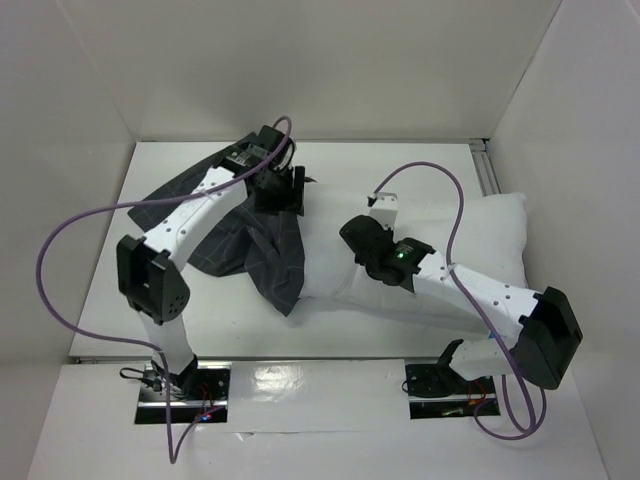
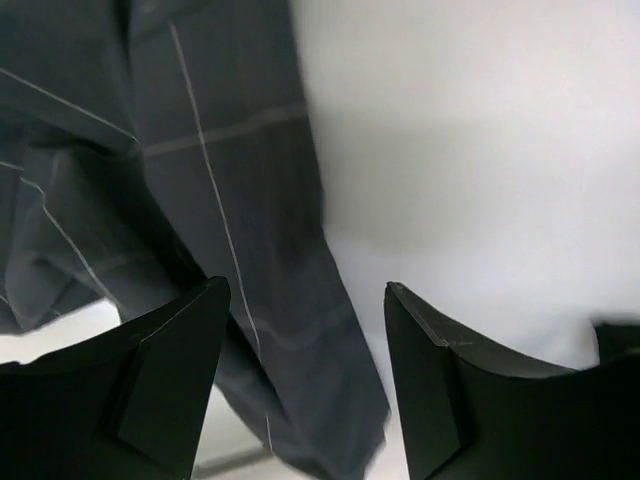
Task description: Put the pillow into the pillowcase
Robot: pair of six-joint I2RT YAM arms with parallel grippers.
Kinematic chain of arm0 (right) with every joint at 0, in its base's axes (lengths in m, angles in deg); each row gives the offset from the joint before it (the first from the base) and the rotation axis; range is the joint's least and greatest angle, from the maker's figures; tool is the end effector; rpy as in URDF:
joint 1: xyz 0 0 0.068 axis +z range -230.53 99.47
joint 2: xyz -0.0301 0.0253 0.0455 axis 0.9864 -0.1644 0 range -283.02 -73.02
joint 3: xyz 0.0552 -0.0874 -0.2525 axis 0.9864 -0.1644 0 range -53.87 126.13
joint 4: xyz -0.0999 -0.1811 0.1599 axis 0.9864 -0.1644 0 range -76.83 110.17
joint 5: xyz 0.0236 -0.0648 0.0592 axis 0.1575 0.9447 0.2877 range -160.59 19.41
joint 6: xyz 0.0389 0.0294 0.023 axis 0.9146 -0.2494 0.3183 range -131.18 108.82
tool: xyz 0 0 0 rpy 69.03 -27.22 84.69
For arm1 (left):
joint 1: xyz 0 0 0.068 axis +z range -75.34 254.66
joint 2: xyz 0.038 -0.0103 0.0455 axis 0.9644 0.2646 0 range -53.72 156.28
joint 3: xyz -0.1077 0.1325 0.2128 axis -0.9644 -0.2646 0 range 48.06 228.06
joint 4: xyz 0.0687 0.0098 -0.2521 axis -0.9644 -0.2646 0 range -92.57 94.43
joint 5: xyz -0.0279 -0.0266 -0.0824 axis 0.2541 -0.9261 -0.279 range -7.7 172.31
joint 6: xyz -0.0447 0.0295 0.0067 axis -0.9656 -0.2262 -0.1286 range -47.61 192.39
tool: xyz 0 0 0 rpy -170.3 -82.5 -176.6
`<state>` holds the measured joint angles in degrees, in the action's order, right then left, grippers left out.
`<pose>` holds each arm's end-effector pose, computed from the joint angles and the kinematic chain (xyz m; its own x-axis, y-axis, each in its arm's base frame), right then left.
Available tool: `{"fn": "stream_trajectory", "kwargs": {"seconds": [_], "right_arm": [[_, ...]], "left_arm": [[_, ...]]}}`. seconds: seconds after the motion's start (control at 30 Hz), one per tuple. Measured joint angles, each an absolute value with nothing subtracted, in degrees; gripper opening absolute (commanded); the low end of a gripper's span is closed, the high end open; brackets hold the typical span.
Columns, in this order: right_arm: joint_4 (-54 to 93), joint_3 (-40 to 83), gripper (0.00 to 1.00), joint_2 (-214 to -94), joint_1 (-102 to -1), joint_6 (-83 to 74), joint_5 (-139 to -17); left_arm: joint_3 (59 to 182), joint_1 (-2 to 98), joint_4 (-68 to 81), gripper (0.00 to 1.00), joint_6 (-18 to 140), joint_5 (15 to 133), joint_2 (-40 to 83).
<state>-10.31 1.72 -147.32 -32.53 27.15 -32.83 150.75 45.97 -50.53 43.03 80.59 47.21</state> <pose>0.1946 0.1835 0.2686 -0.5956 0.0712 -0.8001 0.0632 0.9971 0.0417 0.3317 -0.1827 0.3525 -0.8551 -0.0908 -0.5105 0.0875 0.9452 -0.3146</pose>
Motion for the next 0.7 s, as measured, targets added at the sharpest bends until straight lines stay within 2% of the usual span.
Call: {"fn": "stream_trajectory", "kwargs": {"seconds": [0.07,0.13,0.17,0.2,0.23,0.27,0.5,0.7], "right_arm": [[-10.3,1.7,0.0,-147.3,-32.4,27.2,-32.8],[-10.3,1.7,0.0,-147.3,-32.3,27.2,-32.8],[-10.3,1.7,0.0,-147.3,-32.2,27.2,-32.8],[-10.3,1.7,0.0,-147.2,-32.1,27.2,-32.7],[-10.4,1.7,0.0,-147.2,-32.0,27.2,-32.7],[-10.4,1.7,0.0,-147.1,-31.9,27.2,-32.7],[-11.3,1.7,0.0,-145.8,-31.0,27.1,-32.4],[-14.8,2.0,0.0,-145.0,-26.8,28.4,-31.0]], "left_arm": [[152.0,46.0,-49.5,0.72,41.8,83.3,51.0],[152.6,46.1,-49.1,0.64,40.6,85.0,54.0],[152.7,46.3,-48.9,0.53,40.3,85.5,55.3],[152.8,46.3,-48.8,0.28,39.8,85.8,56.6],[153.0,46.4,-48.7,0.12,39.0,86.1,57.8],[153.4,46.4,-48.7,0.0,38.5,86.5,58.7],[162.9,46.4,-50.3,0.0,39.1,86.0,60.5],[170.8,41.9,-48.9,0.0,39.2,80.2,56.5]]}}
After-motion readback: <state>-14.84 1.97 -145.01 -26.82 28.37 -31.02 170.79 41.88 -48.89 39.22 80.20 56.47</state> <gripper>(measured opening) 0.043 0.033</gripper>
